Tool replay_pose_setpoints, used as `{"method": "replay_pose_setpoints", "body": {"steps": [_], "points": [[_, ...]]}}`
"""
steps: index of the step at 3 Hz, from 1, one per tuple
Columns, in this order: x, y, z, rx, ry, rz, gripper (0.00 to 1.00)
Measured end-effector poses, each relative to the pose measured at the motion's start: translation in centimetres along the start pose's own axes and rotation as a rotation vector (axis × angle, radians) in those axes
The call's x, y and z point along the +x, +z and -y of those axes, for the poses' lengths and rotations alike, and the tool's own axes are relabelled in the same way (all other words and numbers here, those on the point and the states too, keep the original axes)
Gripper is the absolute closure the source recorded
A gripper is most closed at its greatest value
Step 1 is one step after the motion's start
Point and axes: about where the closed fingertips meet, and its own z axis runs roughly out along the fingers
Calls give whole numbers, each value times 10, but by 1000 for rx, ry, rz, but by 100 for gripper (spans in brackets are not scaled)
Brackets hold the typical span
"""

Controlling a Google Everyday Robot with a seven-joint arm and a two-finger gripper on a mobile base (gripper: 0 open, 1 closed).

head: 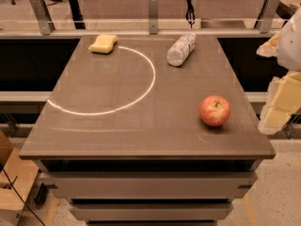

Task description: Move apple near sponge

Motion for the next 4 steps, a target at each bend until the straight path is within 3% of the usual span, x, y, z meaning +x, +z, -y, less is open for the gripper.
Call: {"method": "replay_pose_setpoints", "body": {"steps": [1, 2, 4], "points": [[0, 0, 0, 0, 0, 0, 0], [-3, 2, 0, 7, -14, 43, 0], [-10, 41, 10, -12, -10, 289, 0]]}}
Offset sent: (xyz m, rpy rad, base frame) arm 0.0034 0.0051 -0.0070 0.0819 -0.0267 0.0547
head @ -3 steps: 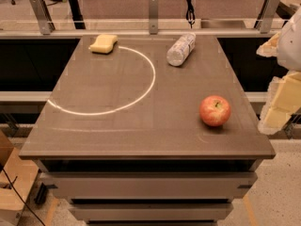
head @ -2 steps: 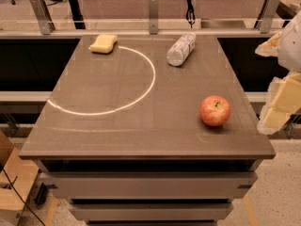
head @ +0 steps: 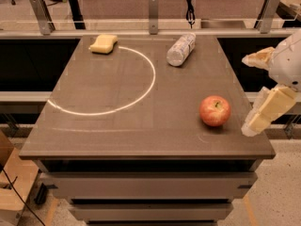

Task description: Move apple near sponge

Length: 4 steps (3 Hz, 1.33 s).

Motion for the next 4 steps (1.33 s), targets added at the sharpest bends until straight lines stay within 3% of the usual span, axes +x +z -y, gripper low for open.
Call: {"method": "replay_pose_setpoints", "body": {"steps": [1, 3, 4], "points": [[5, 32, 4, -21, 32, 81, 0], [6, 44, 6, -29, 74, 94, 0], [7, 68, 8, -49, 118, 148, 0]]}}
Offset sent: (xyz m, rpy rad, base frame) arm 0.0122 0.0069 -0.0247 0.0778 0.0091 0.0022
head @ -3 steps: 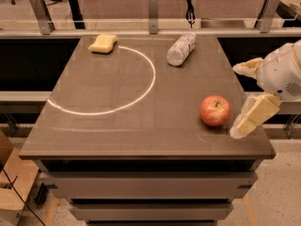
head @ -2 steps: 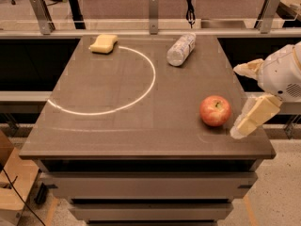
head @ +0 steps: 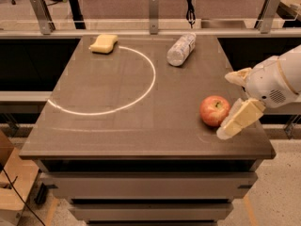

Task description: Move apple near sponge

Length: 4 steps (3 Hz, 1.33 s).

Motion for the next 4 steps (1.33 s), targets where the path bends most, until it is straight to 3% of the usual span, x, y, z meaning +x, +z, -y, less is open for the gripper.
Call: {"method": "replay_pose_setpoints", "body": {"steps": [1, 2, 4], "points": [[-1, 24, 5, -28, 24, 53, 0], [-4, 44, 9, -51, 43, 92, 18], [-16, 58, 15, -66, 26, 95, 65]]}}
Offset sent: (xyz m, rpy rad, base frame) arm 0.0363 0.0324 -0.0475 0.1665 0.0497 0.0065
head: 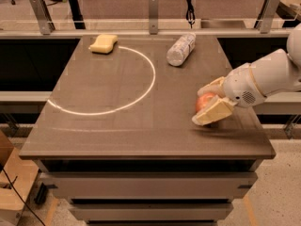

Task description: Move apple near sponge

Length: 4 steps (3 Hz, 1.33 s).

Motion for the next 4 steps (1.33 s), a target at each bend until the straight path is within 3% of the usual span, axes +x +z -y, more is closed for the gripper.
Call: {"method": "replay_pose_setpoints", "body": {"steps": [1, 2, 3, 4], "points": [[-26, -1, 15, 14, -53, 9, 88], [-29, -1, 15, 14, -57, 11, 100], [-31, 9, 18, 11, -41, 38, 100], [-58, 38, 41, 34, -66, 117, 100]]}}
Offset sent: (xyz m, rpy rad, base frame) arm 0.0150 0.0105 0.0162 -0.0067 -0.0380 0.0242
